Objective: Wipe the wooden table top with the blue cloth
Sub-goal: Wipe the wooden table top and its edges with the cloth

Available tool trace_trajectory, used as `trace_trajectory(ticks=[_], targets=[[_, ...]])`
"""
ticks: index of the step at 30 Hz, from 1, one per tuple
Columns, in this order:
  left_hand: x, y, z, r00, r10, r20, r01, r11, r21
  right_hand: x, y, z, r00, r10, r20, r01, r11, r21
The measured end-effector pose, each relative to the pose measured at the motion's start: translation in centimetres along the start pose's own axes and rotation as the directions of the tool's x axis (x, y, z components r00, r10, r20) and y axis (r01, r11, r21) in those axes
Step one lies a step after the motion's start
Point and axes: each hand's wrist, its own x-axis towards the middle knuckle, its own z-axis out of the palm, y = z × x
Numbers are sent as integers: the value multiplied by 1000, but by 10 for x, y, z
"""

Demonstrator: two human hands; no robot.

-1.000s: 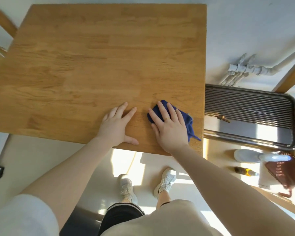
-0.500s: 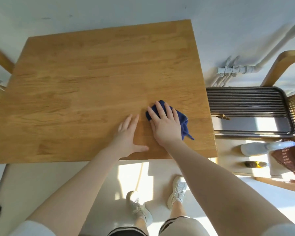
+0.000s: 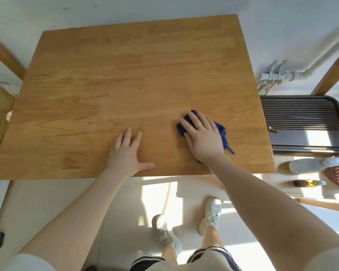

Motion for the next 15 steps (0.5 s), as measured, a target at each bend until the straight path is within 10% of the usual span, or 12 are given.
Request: trace_trajectory(ticks=[15], targets=[[11,-24,3,971,207,-120,-171,951,259,5,-48,16,998,-61,19,61,998,-23]])
